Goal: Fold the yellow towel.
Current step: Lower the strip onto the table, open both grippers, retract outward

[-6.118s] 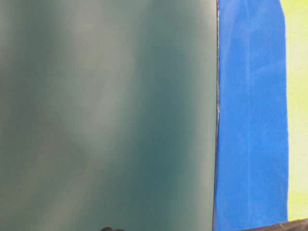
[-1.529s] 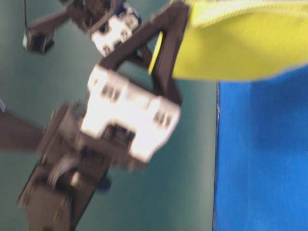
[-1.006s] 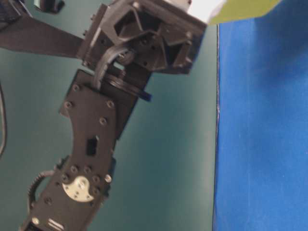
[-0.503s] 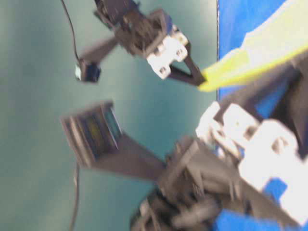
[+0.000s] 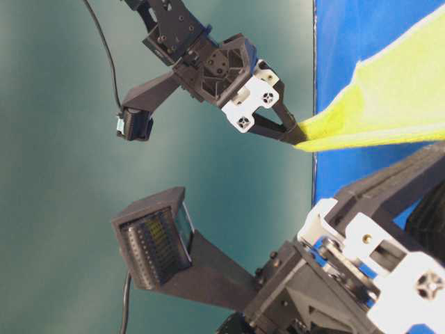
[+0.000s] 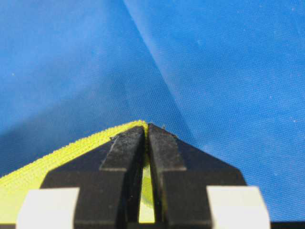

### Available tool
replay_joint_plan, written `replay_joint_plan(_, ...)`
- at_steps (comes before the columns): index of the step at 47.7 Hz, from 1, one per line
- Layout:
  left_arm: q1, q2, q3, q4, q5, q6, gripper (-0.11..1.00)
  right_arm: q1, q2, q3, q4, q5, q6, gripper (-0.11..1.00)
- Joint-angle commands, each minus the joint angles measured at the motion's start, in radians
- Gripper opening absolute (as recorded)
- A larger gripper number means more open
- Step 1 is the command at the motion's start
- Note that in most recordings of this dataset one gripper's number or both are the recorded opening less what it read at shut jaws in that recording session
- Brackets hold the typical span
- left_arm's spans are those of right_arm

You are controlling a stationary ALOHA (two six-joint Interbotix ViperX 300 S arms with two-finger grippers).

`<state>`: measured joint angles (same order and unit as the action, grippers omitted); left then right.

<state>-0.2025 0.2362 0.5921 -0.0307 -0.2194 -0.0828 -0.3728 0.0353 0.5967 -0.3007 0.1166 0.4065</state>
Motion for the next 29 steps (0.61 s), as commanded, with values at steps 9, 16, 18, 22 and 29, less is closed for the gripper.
replay_joint_plan(9,-0.031,-0.037,0.0,0.003,-0.003,0.014,0.05,-0.014,-0.011,-0.014,-0.005,-0.009,-0.003,0.08)
replay_joint_plan(16,-0.02,-0.044,0.008,0.003,0.008,0.012,0.44,-0.015,-0.009,-0.014,-0.005,-0.009,0.0,0.51)
replay_joint_plan(18,-0.017,-0.049,0.011,0.003,0.017,0.012,0.57,-0.014,-0.009,-0.014,-0.005,-0.009,0.0,0.62)
replay_joint_plan(22,-0.008,-0.067,0.018,0.003,0.052,0.011,0.79,-0.015,-0.009,-0.012,-0.005,-0.008,0.0,0.7)
replay_joint_plan(29,0.005,-0.127,0.038,0.003,0.138,0.0,0.79,-0.014,-0.015,-0.011,-0.005,-0.003,0.0,0.69)
